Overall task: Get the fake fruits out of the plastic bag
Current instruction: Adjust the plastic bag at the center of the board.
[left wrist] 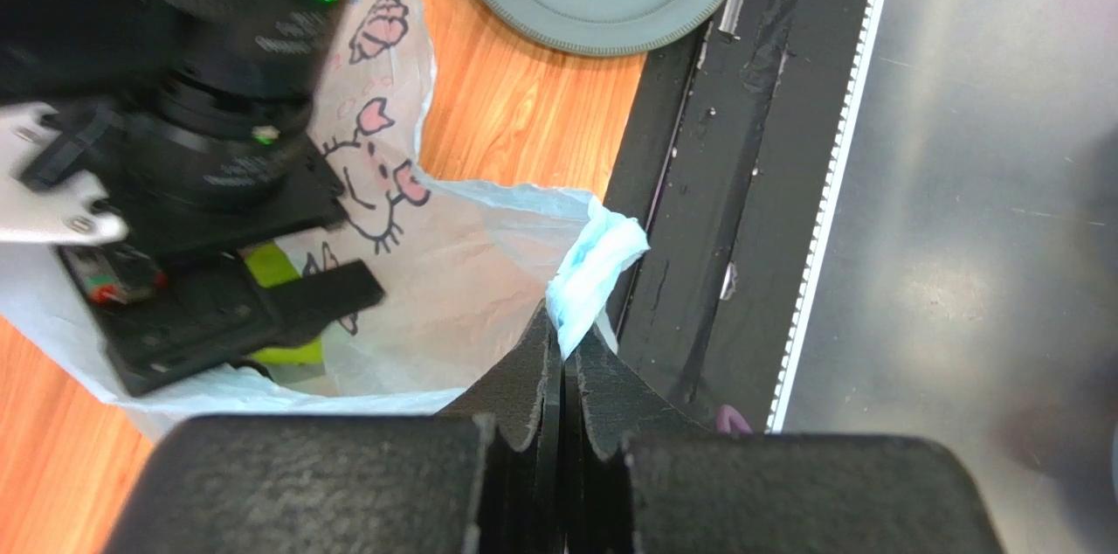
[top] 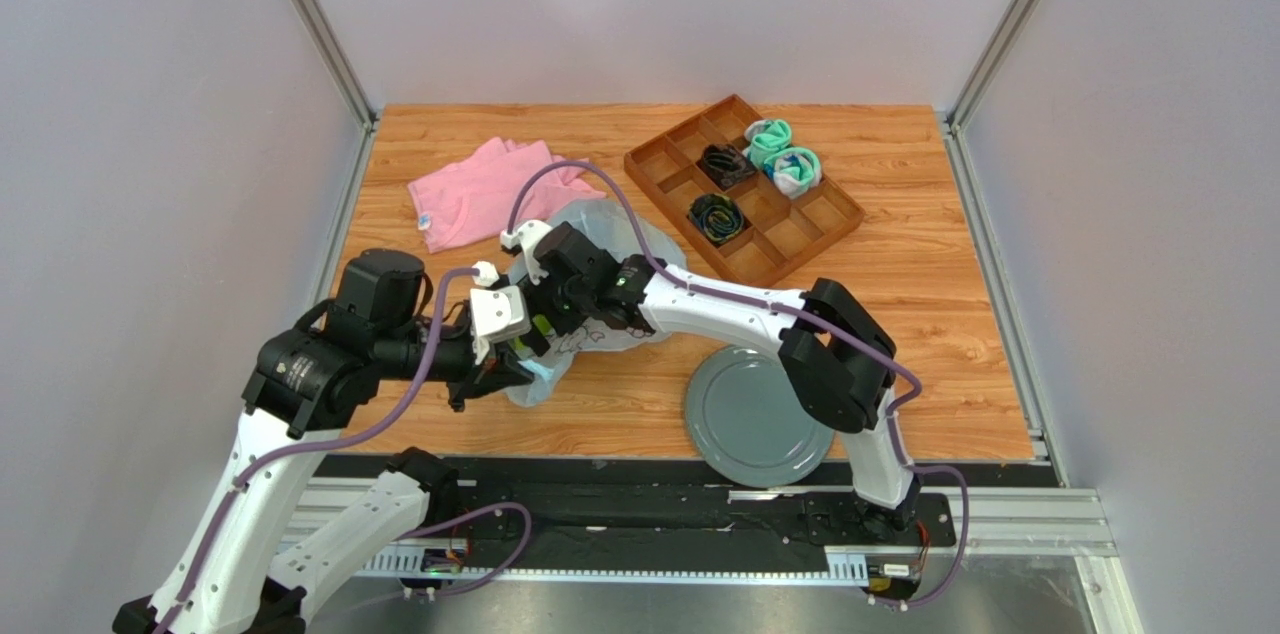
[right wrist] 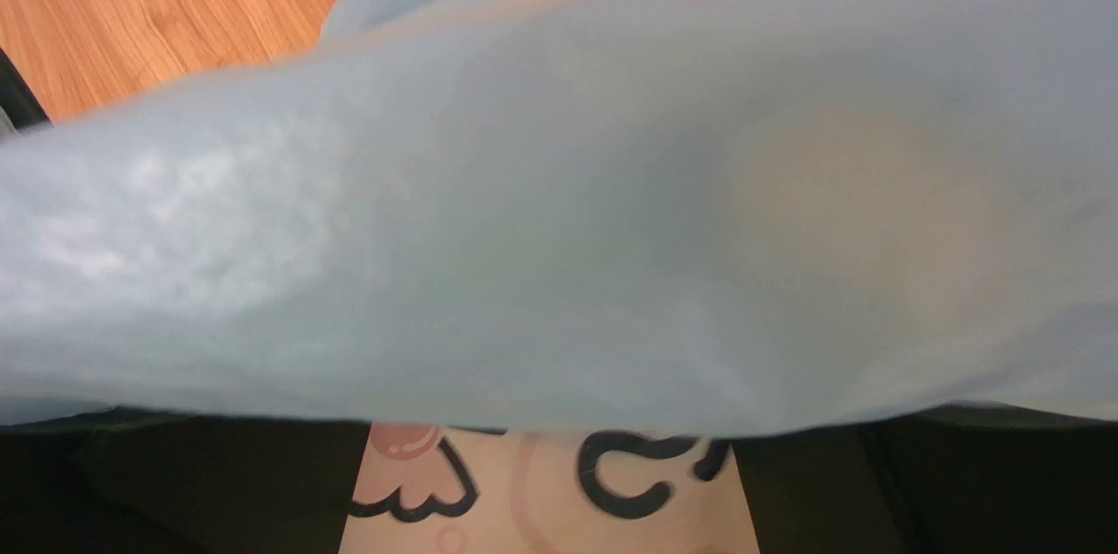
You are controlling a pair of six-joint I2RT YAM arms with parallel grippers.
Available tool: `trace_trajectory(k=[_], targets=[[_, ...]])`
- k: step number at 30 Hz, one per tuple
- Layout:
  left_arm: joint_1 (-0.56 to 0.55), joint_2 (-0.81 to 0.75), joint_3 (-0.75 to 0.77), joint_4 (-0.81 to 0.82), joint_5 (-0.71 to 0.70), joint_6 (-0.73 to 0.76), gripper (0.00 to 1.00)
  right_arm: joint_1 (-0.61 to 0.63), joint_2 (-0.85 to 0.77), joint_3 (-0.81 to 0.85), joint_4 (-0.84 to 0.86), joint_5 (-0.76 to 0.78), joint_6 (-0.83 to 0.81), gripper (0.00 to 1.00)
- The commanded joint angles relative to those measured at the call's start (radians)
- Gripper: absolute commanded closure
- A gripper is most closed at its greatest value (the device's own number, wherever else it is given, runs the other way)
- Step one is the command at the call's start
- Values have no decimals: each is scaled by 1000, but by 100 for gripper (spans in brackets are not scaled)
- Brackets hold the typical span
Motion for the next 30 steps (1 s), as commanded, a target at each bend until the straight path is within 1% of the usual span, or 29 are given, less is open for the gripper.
trace_trajectory(k=[1,5,7,10,12,13,15,16,18,21,25,30], targets=[[2,-13,14,7,47,-26,100,-43,-59,91,-25,-31,-36,5],[2,-19,20,13,39,-31,100,-67,-27,103,1,-7,-59,8],[6,-17,17,20,36,-31,100,-67,-2,72,52,3,-77,11],[14,-17,16,36,31,-37,100,-41,6,10,62,1,-108,11],[17,-16,19,45,28,-46,100,-29,-31,-49,59,4,-122,12],[23,-14,22,48,30,-49,100,-21,-53,-116,58,9,-126,12],[29,-11,30,49,31,-52,100,-18,-154,-196,34,10,-128,11],[34,-10,33,49,30,-54,100,-18,-200,-272,21,13,-126,11],[37,-10,34,54,27,-52,100,-18,-311,-335,-17,1,-131,11],[40,-5,25,65,25,-54,100,-18,-379,-417,-24,-25,-143,11],[40,3,8,63,31,-57,100,-18,-366,-394,30,-7,-203,9],[42,6,1,59,25,-55,100,-20,-301,-212,59,3,-249,9]])
